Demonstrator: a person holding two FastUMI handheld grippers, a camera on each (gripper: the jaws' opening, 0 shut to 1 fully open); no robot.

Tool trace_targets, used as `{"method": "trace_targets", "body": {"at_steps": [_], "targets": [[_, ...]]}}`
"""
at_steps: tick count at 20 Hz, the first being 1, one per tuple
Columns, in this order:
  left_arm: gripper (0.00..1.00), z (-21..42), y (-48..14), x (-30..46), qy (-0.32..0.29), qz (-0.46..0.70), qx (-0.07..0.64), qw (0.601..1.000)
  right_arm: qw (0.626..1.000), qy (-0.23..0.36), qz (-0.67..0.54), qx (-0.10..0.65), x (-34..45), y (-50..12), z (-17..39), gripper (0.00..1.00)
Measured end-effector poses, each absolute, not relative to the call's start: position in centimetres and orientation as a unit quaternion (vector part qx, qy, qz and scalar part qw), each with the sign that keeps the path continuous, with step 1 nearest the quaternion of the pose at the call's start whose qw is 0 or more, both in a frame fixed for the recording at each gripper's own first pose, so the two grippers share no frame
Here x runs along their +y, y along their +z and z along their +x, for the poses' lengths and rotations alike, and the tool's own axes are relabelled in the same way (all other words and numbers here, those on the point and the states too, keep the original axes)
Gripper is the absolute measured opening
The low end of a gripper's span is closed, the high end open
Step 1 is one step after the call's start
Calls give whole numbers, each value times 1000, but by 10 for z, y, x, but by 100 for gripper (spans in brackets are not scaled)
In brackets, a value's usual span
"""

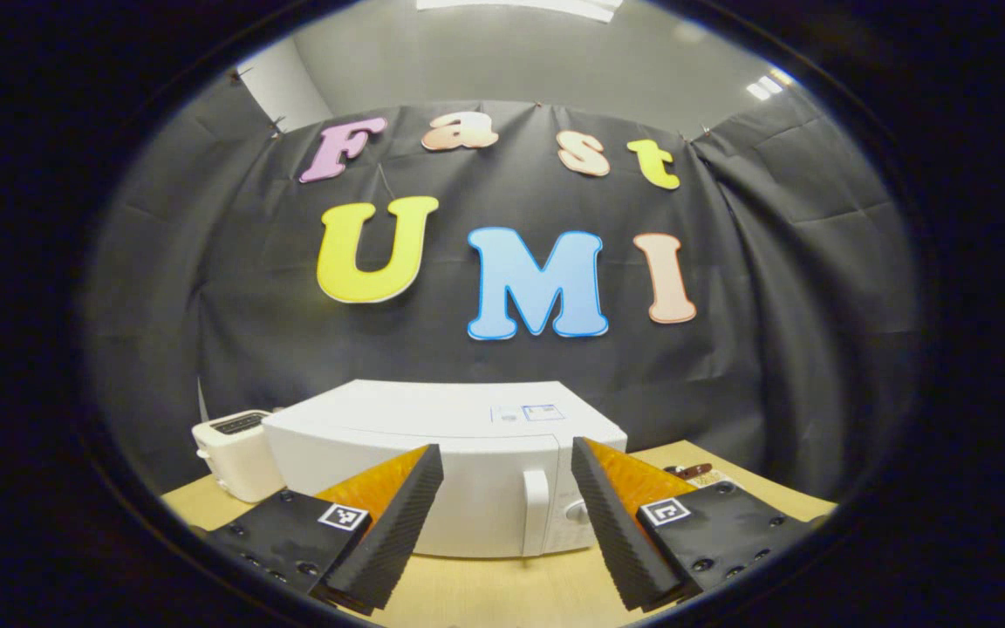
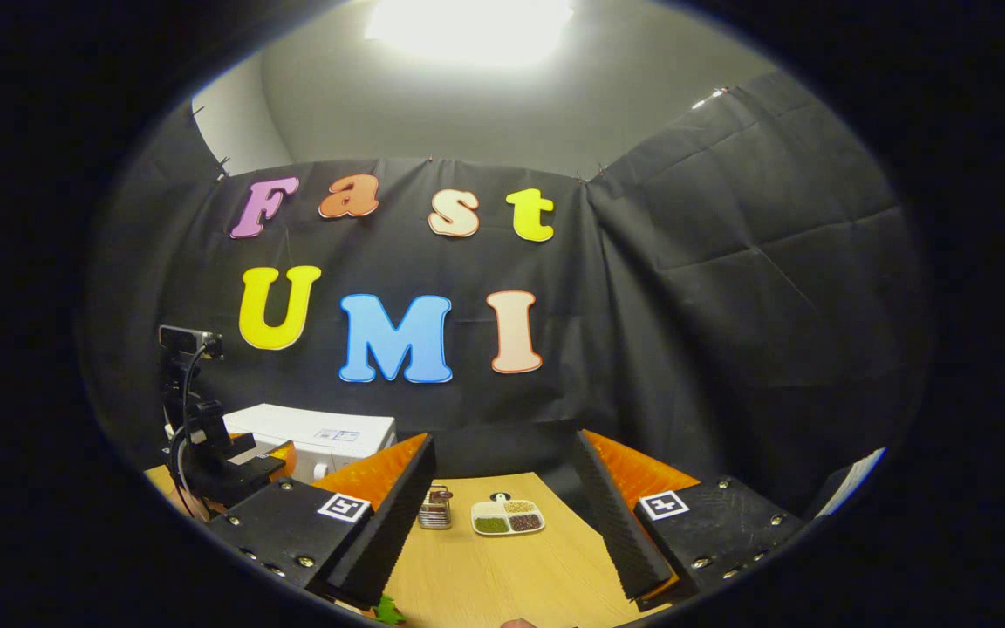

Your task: Open the microwave oven with the left hand, put the food in, and close the microwave oven.

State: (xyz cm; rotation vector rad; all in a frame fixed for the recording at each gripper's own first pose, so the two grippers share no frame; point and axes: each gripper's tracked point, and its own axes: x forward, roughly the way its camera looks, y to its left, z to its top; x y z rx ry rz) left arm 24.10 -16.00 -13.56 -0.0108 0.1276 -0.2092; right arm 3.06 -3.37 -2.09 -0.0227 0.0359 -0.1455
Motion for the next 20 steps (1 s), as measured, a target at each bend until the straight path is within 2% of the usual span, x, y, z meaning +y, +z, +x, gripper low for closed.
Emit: {"method": "trace_targets", "body": {"at_steps": [6,8,10,11,12,17,20], "targets": [[99,280,-217,-193,-142,20,128,981,990,-123,-38,50,-44,-32,25,96],[96,289,-239,-197,-143,22,148,978,988,-132,-49,57,-44,-34,25,96],[88,296,-251,-199,-143,24,157,977,987,-137,-59,62,-44,-34,23,96],[77,300,-256,-199,-141,28,161,976,987,-138,-62,62,-43,-33,22,96],[72,300,-259,-199,-140,29,162,976,986,-140,-65,62,-43,-31,21,96],[36,303,-255,-206,-140,58,161,975,985,-143,-68,64,-46,-31,18,96],[29,305,-260,-204,-141,50,166,975,986,-139,-70,62,-47,-30,14,96]]}}
